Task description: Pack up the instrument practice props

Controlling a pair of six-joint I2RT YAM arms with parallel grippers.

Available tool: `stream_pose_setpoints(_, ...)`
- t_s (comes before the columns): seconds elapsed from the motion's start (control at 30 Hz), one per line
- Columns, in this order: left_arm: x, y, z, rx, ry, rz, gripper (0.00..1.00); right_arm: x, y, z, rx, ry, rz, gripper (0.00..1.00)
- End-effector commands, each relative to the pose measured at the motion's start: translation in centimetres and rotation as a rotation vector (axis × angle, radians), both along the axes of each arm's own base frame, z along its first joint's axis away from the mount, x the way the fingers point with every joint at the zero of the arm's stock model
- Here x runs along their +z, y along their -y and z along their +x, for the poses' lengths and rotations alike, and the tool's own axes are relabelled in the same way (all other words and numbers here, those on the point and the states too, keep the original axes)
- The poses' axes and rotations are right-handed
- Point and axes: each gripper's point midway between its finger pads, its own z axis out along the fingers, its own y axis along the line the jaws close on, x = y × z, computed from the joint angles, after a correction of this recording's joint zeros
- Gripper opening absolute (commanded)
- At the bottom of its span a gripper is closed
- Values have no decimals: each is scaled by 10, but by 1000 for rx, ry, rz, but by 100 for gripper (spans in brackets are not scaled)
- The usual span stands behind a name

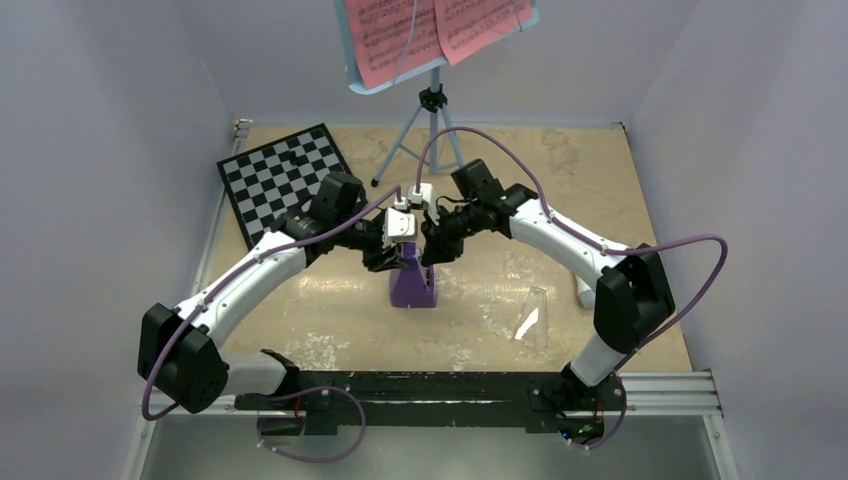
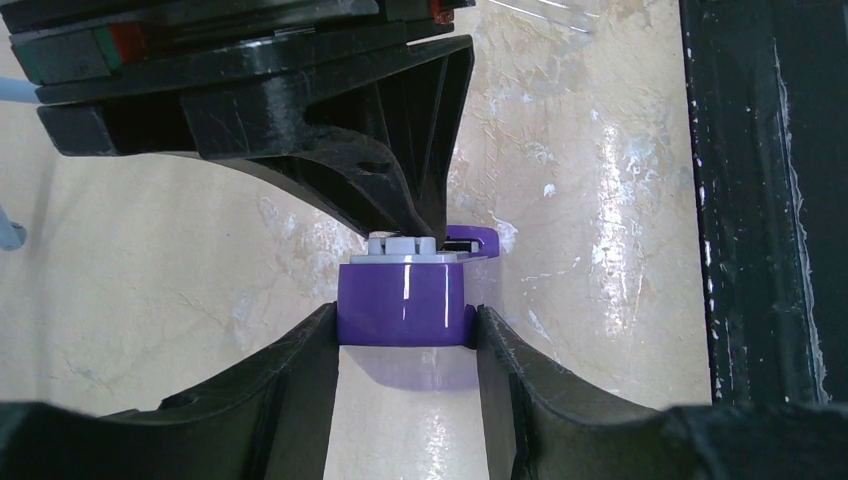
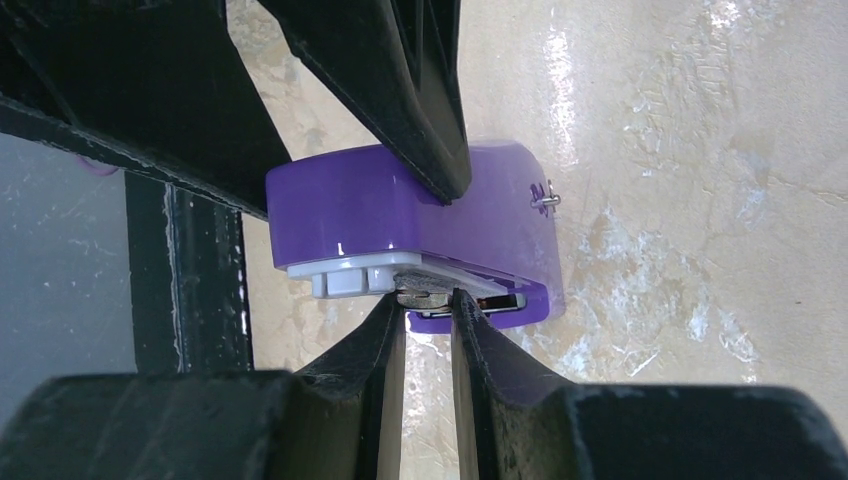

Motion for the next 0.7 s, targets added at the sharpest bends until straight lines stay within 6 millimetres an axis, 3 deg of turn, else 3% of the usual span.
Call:
stream_pose_setpoints(0.0, 0, -6, 39, 129, 134, 24, 0, 44, -25, -20, 97, -16, 139, 0)
stream_pose_setpoints(0.17, 8, -11, 62, 304, 133, -1, 0, 40, -23, -24, 94, -29, 133, 0)
stream_pose_setpoints(0.3, 13, -11, 67, 353, 123, -23, 0, 39, -22, -28, 92, -40, 132, 0)
stream_pose_setpoints(0.43, 9, -10, 61, 321, 116, -20, 0, 38, -23, -30, 102, -45, 136, 0)
stream_pose_setpoints(0.67, -1, -12, 22, 76, 190, 11, 0, 42, -19, -30, 78, -53, 120, 0)
